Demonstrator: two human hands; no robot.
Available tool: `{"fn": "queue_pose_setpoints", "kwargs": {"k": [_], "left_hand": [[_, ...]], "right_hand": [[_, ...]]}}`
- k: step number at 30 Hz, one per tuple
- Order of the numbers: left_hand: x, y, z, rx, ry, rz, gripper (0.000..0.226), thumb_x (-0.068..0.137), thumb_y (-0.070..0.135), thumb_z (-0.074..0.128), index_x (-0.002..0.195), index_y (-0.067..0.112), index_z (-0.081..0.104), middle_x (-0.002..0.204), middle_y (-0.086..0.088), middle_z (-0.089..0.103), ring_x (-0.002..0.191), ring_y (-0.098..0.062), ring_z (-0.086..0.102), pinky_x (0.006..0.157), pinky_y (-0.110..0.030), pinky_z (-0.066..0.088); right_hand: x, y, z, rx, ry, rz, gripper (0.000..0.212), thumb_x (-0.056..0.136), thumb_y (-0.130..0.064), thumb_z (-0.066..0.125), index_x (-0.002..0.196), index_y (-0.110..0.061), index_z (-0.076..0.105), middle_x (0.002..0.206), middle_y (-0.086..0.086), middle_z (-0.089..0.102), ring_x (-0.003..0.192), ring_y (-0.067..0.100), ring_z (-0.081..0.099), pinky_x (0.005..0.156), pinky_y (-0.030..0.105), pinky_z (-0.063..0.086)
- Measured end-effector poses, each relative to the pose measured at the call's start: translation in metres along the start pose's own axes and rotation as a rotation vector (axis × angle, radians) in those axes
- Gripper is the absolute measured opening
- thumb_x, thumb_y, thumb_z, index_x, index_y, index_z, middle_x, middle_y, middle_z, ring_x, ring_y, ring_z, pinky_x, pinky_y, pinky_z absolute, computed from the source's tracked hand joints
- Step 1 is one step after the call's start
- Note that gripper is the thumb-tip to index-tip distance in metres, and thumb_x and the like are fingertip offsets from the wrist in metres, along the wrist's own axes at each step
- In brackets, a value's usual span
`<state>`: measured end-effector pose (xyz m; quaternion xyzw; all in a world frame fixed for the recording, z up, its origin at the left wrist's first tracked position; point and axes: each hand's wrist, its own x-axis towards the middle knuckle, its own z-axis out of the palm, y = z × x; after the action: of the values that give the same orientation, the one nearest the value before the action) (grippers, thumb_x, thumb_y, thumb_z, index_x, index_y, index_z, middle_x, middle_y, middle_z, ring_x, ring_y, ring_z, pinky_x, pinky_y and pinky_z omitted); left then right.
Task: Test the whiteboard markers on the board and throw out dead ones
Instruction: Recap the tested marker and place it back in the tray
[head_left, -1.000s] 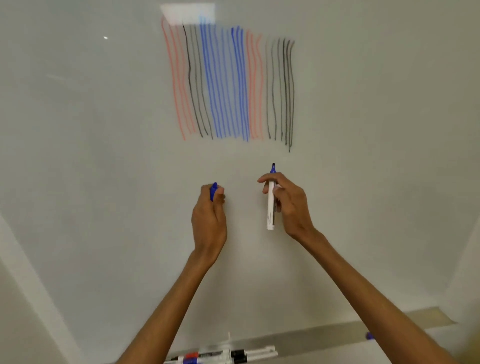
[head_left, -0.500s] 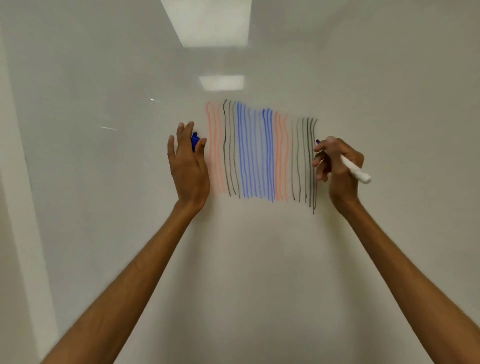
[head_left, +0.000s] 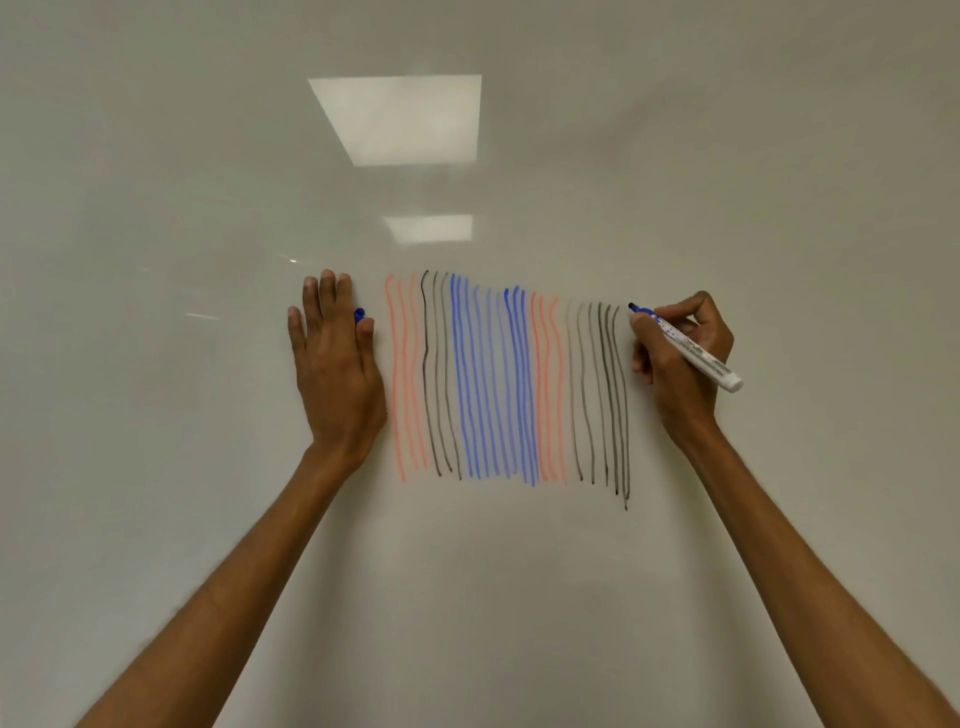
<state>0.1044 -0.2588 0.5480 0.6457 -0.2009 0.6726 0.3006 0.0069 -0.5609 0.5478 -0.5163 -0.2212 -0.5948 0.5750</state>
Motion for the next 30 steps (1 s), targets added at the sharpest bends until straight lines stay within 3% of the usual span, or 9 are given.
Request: {"fn": "queue_pose_setpoints", "kwargs": {"k": [10, 14, 19, 26, 30], "left_hand": [[-0.004, -0.001, 0.002, 0.055, 0.013, 0.040, 0.051, 0.108, 0.022, 0.024, 0.156, 0.005, 0.019, 0.165, -0.010, 0.017, 0.154, -0.022, 0.009, 0.126, -0.044, 0.005], [-0.006, -0.001, 0.002, 0.059, 0.017, 0.043, 0.051, 0.108, 0.022, 0.025, 0.156, 0.005, 0.021, 0.164, -0.011, 0.018, 0.154, -0.023, 0.010, 0.126, -0.043, 0.005], [-0.009, -0.001, 0.000, 0.058, 0.003, 0.045, 0.051, 0.108, 0.022, 0.025, 0.156, 0.006, 0.021, 0.165, -0.011, 0.017, 0.154, -0.022, 0.008, 0.126, -0.040, 0.002], [-0.030, -0.003, -0.004, 0.051, -0.009, 0.054, 0.050, 0.107, 0.017, 0.029, 0.156, 0.006, 0.023, 0.164, -0.011, 0.019, 0.154, -0.021, 0.009, 0.126, -0.041, 0.005], [-0.042, -0.004, -0.007, 0.043, -0.018, 0.053, 0.050, 0.107, 0.016, 0.030, 0.156, 0.006, 0.023, 0.164, -0.011, 0.020, 0.154, -0.021, 0.009, 0.126, -0.041, 0.005]], "right_hand": [[0.001, 0.006, 0.000, -0.062, 0.005, -0.044, 0.033, 0.089, 0.000, 0.064, 0.070, -0.016, 0.042, 0.068, 0.020, 0.055, 0.046, 0.015, 0.054, 0.043, 0.025, 0.047], [0.000, 0.005, -0.001, -0.065, -0.023, -0.045, 0.028, 0.088, 0.003, 0.064, 0.072, -0.002, 0.043, 0.070, 0.032, 0.054, 0.046, 0.016, 0.054, 0.043, 0.026, 0.047], [-0.007, 0.003, -0.004, -0.063, -0.068, -0.021, 0.028, 0.087, 0.011, 0.061, 0.071, 0.008, 0.038, 0.060, 0.027, 0.050, 0.043, 0.016, 0.049, 0.041, 0.025, 0.043], [-0.022, 0.009, -0.017, -0.076, -0.077, 0.024, 0.033, 0.086, 0.013, 0.060, 0.068, 0.001, 0.034, 0.052, 0.006, 0.051, 0.041, 0.018, 0.046, 0.041, 0.023, 0.040], [-0.033, 0.014, -0.023, -0.087, -0.076, 0.045, 0.041, 0.085, 0.013, 0.061, 0.064, -0.011, 0.035, 0.049, -0.002, 0.053, 0.039, 0.016, 0.046, 0.040, 0.021, 0.039]]}}
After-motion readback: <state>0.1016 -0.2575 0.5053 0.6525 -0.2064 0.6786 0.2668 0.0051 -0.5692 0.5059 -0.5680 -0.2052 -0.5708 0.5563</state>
